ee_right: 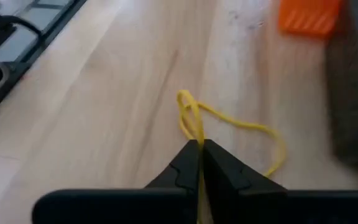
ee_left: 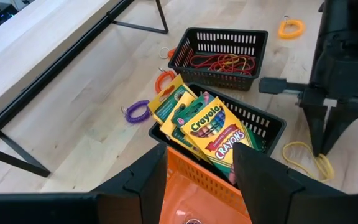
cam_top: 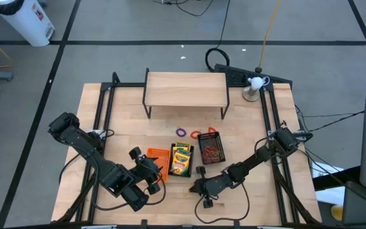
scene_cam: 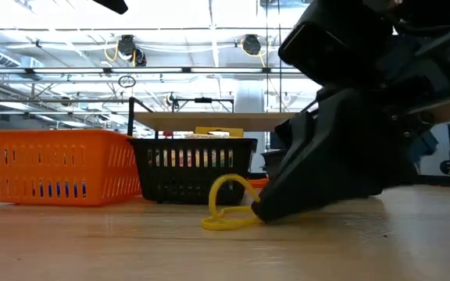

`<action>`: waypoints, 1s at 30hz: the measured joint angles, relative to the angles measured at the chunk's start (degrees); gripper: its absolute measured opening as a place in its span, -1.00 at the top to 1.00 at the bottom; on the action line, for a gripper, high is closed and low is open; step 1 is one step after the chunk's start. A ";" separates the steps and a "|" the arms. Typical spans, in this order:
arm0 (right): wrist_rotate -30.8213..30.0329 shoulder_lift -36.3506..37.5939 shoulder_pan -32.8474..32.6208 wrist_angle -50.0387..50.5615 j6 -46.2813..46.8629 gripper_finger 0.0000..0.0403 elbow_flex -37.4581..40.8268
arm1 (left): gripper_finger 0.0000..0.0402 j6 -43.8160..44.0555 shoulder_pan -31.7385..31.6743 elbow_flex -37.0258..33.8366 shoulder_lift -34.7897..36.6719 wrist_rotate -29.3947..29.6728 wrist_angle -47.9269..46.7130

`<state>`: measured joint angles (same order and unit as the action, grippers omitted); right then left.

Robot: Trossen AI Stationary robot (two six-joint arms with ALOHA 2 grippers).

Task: Pick & Place Office Desk Supplies
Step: Put the yellow rubber band into the right black bin

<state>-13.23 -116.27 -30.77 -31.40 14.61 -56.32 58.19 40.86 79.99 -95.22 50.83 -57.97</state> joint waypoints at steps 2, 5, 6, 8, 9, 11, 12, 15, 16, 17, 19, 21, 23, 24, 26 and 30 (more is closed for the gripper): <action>-0.85 1.78 -0.36 -0.62 -1.61 0.98 0.03 | 0.08 0.00 0.00 0.00 0.00 0.00 0.00; -4.63 6.29 -1.53 -0.17 -4.16 0.98 -0.09 | 0.08 0.02 0.00 0.00 0.00 0.00 0.02; -5.78 7.84 -1.94 0.69 -5.41 0.99 -0.10 | 0.08 0.12 0.00 0.00 0.00 0.01 0.03; -8.68 11.12 -2.99 2.31 -8.57 0.99 -0.09 | 0.08 0.46 0.00 0.00 0.00 0.02 0.15; -10.44 12.95 -3.59 3.10 -10.51 0.99 -0.08 | 0.08 0.45 -0.03 0.00 0.00 0.02 0.45; -14.25 17.24 -4.78 4.89 -14.57 0.99 -0.10 | 0.08 -0.15 -0.24 0.00 0.00 0.04 1.59; -16.18 19.29 -5.27 5.95 -16.59 0.99 -0.13 | 0.08 -0.48 -0.35 0.00 0.00 0.04 2.16; -21.58 25.38 -6.33 12.43 -20.91 1.00 -0.17 | 0.08 -1.40 -0.98 0.00 0.00 0.22 3.40; -23.18 27.38 -6.43 15.05 -21.81 1.00 -0.17 | 0.08 -1.75 -1.28 0.00 0.00 0.23 3.92; -25.22 29.33 -6.44 17.64 -22.49 1.00 -0.17 | 0.08 -2.54 -1.64 0.00 0.00 0.22 4.56; -29.99 32.99 -6.37 23.55 -22.91 1.00 -0.17 | 0.08 -4.77 -2.44 0.00 0.00 0.24 6.21; -34.77 35.97 -5.99 29.82 -22.78 1.00 -0.17 | 0.08 -7.69 -3.56 0.00 0.00 0.24 7.73; -39.23 38.27 -5.29 35.51 -21.76 1.00 -0.15 | 0.08 -11.69 -4.86 0.00 0.00 0.32 9.68; -41.32 39.38 -4.90 38.01 -20.92 1.00 0.02 | 0.08 -14.28 -5.70 0.00 0.00 0.49 10.55; -44.16 41.50 -3.71 40.42 -18.37 1.00 1.21 | 0.08 -20.75 -7.60 0.00 0.00 1.29 13.09; -41.20 44.83 -0.60 40.31 -11.16 1.00 7.40 | 0.08 -30.12 -12.95 0.00 0.00 0.78 18.39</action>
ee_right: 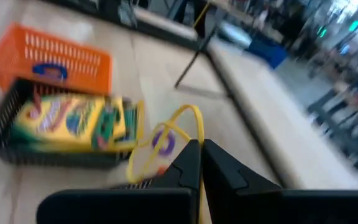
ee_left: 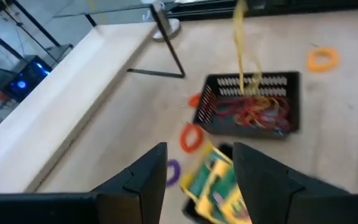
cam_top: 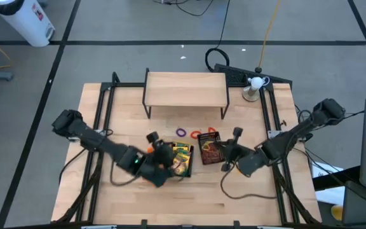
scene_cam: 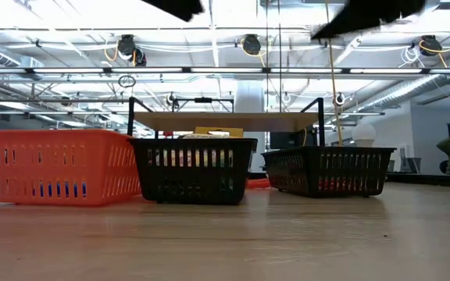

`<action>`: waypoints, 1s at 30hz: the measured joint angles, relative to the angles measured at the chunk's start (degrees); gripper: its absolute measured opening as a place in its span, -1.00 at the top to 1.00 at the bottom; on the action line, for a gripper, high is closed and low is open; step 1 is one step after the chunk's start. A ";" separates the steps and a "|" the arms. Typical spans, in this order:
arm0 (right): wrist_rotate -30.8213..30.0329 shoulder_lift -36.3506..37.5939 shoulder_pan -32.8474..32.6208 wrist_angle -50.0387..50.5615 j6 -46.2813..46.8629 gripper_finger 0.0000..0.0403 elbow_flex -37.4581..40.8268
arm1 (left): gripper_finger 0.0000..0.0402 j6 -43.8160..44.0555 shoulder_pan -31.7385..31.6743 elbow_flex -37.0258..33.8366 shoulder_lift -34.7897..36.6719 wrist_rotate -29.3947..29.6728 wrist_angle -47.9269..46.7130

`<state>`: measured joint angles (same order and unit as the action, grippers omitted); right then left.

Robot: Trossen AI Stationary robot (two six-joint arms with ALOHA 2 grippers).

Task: Pick & Place Office Desk Supplies
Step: Put the yellow rubber band into the right black bin, then adjust the right black bin

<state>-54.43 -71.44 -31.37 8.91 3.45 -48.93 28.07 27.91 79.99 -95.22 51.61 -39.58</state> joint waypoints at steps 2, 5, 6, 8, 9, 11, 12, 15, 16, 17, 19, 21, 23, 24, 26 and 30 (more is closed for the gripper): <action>2.75 0.99 1.73 -1.15 2.60 1.00 4.08 | 0.08 -1.97 -2.95 0.00 0.00 -1.49 2.24; 6.88 2.09 5.08 -2.68 4.80 1.00 9.27 | 0.08 -2.05 -7.24 0.00 0.00 -4.77 3.92; 8.64 2.46 6.28 -3.66 5.50 1.00 10.79 | 0.08 -1.81 -8.43 0.00 0.00 -6.48 3.69; 13.13 3.10 8.79 -5.02 6.76 1.00 13.29 | 0.08 -1.17 -10.36 0.00 0.00 -9.31 3.44; 16.46 3.24 9.98 -5.76 7.61 1.00 14.29 | 0.08 -1.22 -11.05 0.00 0.00 -10.31 3.36; 24.31 3.47 12.14 -6.29 10.06 1.00 16.33 | 0.08 -1.97 -12.06 0.00 0.00 -10.67 3.43; 28.32 3.47 13.02 -6.87 11.40 0.99 17.31 | 0.08 -2.54 -12.53 0.00 0.00 -10.60 3.47; 37.60 3.47 14.91 -10.37 13.60 0.91 20.01 | 0.08 -4.95 -13.91 0.00 0.00 -9.71 4.88; 39.18 3.47 15.20 -11.98 13.90 0.86 20.68 | 0.08 -6.14 -14.42 0.00 0.00 -9.70 6.04; 39.79 3.45 15.29 -13.66 13.91 0.81 21.11 | 0.08 -7.45 -14.86 0.00 0.00 -9.68 7.28; 39.67 3.47 15.29 -16.95 13.82 0.68 21.31 | 0.08 -10.78 -15.86 0.00 0.00 -9.72 10.43; 39.66 3.47 15.29 -19.75 13.76 0.56 21.32 | 0.08 -14.24 -16.81 0.00 0.00 -9.74 13.92; 39.63 3.47 15.29 -22.11 13.17 0.44 21.33 | 0.08 -17.98 -17.86 0.00 0.00 -10.55 17.56; 39.64 3.47 15.29 -23.29 12.94 0.39 21.33 | 0.08 -20.03 -18.34 0.00 0.00 -11.33 19.29; 39.66 3.47 15.29 -24.11 12.47 0.31 21.33 | 0.08 -23.99 -19.36 0.00 0.00 -13.11 22.95; 39.65 3.45 15.29 -22.78 13.58 0.23 21.33 | 0.08 -29.92 -21.06 0.00 0.00 -16.40 28.67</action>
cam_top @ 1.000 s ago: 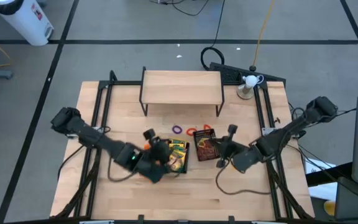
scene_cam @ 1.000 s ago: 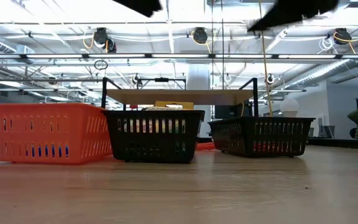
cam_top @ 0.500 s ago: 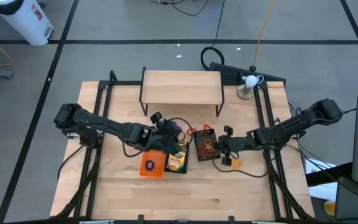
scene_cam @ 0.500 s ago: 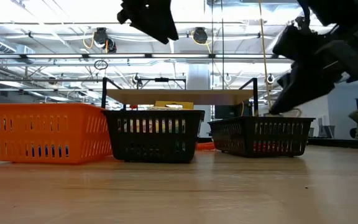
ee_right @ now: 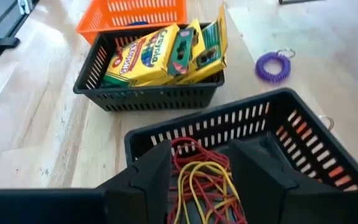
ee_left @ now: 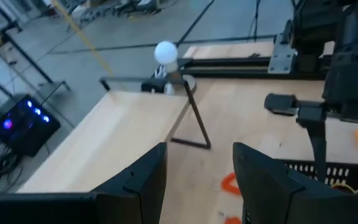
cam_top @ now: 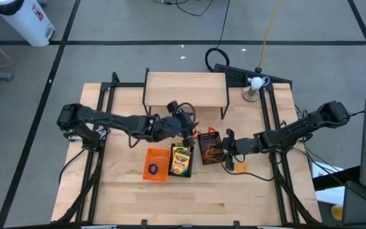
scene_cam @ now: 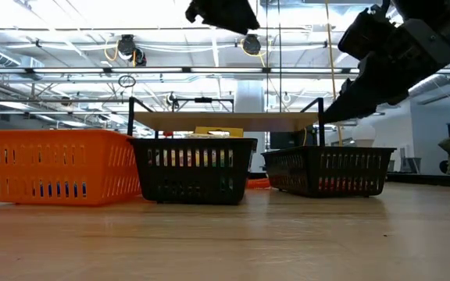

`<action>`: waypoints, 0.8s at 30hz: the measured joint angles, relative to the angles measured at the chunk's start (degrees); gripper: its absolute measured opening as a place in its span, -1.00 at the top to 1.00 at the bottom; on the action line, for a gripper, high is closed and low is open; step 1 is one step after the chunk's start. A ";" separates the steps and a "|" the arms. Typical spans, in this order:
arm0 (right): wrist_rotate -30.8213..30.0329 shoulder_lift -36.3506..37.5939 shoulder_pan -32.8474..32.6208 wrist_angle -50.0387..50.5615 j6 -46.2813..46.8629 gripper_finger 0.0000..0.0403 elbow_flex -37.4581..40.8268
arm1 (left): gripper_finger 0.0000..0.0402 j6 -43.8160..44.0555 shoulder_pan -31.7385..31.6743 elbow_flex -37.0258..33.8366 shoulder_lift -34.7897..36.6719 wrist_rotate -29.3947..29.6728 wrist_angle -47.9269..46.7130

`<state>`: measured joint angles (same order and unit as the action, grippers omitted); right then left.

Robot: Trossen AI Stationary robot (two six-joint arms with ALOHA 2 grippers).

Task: Pick & Place Office Desk Supplies
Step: Adjust the right black bin

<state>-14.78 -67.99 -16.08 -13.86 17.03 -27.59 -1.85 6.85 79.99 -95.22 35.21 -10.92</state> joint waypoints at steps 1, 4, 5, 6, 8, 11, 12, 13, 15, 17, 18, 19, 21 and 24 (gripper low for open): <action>0.01 -0.03 -0.02 0.44 0.51 0.23 0.00 | 0.08 -1.00 -0.36 0.00 0.00 -0.67 0.68; 0.01 -0.70 -0.02 1.44 1.59 0.29 0.00 | 0.08 -3.17 -1.36 0.00 0.00 -1.73 1.84; 0.05 -0.85 -0.02 1.72 1.76 0.34 0.00 | 0.08 -3.69 -1.63 0.00 0.00 -1.78 2.06; 0.04 -1.16 -0.02 1.75 1.80 0.39 0.00 | 0.08 -3.82 -1.94 0.00 0.00 -1.79 2.14; 0.08 -1.77 -0.07 1.74 1.82 0.55 0.00 | 0.08 -3.86 -2.57 0.00 0.00 -1.80 2.16; 0.08 -2.23 -0.11 1.72 1.82 0.85 0.00 | 0.08 -3.38 -3.34 0.00 0.00 -1.78 2.14; 0.09 -2.23 -0.12 1.71 1.82 0.92 0.00 | 0.08 -2.82 -3.51 0.00 0.00 -1.79 2.14; 0.13 -2.23 -0.11 1.70 1.86 0.96 0.00 | 0.08 -2.32 -3.62 0.00 0.00 -1.79 2.05; 1.55 -2.23 -0.11 1.70 2.74 0.95 0.00 | 0.08 -1.95 -3.78 0.00 0.00 -2.07 1.70; 3.12 -2.23 -0.12 1.70 3.47 0.94 0.00 | 0.08 -1.95 -3.78 0.00 0.00 -2.24 1.56; 3.52 -2.23 -0.13 1.70 3.63 0.96 0.00 | 0.08 -1.96 -3.78 0.00 0.00 -2.26 1.55; 4.39 -2.23 -0.13 1.74 3.89 0.98 0.00 | 0.08 -1.96 -3.78 0.00 0.00 -2.26 1.57; 4.79 -2.23 -0.15 2.05 4.93 0.99 0.00 | 0.08 -1.96 -3.76 0.00 0.00 -2.28 1.57; 4.62 -2.23 -0.15 2.19 5.96 0.99 0.00 | 0.08 -1.96 -3.76 0.00 0.00 -2.35 1.53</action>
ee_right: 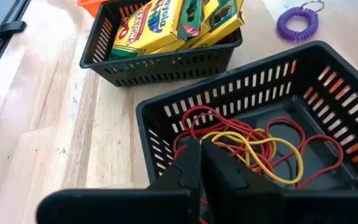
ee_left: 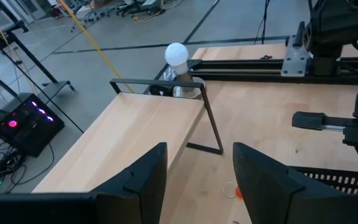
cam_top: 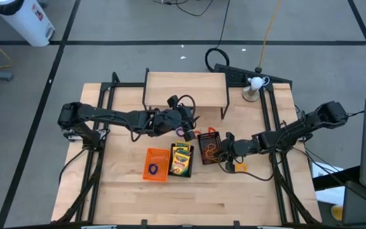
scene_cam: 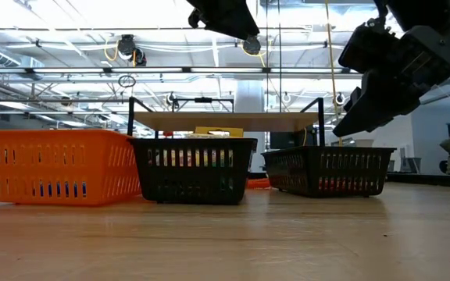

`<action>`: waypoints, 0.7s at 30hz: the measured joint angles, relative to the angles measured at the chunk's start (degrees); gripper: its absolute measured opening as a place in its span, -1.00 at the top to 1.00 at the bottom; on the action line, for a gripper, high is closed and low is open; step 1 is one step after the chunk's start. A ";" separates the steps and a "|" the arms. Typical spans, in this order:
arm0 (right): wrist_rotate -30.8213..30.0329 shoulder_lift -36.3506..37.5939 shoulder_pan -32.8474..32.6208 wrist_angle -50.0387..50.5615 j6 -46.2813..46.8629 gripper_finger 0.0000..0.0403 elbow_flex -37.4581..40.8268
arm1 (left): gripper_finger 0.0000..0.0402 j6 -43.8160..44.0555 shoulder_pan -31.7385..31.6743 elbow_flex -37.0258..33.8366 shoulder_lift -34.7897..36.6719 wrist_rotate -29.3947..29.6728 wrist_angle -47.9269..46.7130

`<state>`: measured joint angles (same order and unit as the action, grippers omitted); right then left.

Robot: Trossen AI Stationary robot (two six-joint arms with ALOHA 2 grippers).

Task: Pick & Place Office Desk Supplies
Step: Adjust the right black bin

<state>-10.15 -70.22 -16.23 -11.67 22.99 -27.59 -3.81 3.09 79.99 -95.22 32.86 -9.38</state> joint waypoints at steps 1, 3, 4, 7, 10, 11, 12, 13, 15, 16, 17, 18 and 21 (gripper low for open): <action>-0.02 0.00 0.00 -0.01 0.15 0.99 0.00 | 0.08 0.00 0.00 0.00 0.00 0.02 0.02; -0.11 -0.32 0.00 -0.06 0.13 1.00 0.00 | 0.08 0.00 0.00 0.00 0.00 0.02 0.01; -0.11 -0.76 0.00 -0.14 0.16 1.00 0.00 | 0.08 0.00 0.00 0.00 -0.01 0.00 -0.01; -0.06 -2.25 0.00 0.26 0.80 1.00 0.00 | 0.08 0.00 0.02 0.00 -0.01 0.00 -0.01; 0.11 -4.99 0.00 0.30 2.52 1.00 0.00 | 0.08 0.00 0.02 0.00 -0.02 0.00 -0.16; 1.05 -6.05 0.00 -0.20 3.14 1.00 0.00 | 0.08 0.00 0.02 0.00 -0.02 0.02 -0.22; 1.84 -7.06 0.01 -1.10 3.82 1.00 0.00 | 0.08 0.00 0.02 0.00 -0.02 0.00 -0.26; 2.90 -8.00 0.00 -1.87 4.50 1.00 0.00 | 0.08 0.00 0.02 0.00 -0.02 0.00 -0.32; 5.07 -9.70 0.00 -3.09 5.45 1.00 0.00 | 0.08 0.00 0.02 0.00 -0.02 0.00 -0.33; 6.24 -10.44 0.00 -3.86 5.84 1.00 0.00 | 0.08 0.00 0.02 0.00 -0.02 0.00 -0.33; 7.38 -11.09 0.00 -4.78 6.30 1.00 0.00 | 0.08 0.00 0.02 0.00 -0.02 0.00 -0.33; 8.66 -11.53 0.00 -5.54 6.53 1.00 0.00 | 0.08 0.00 0.02 0.00 -0.02 0.02 -0.33; 11.63 -12.36 -0.27 -7.40 6.62 1.00 0.00 | 0.08 0.00 0.02 0.00 -0.02 0.01 -0.36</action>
<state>1.48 -82.58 -16.50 -19.07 29.61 -27.59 -3.81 3.11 79.99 -95.24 32.88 -9.74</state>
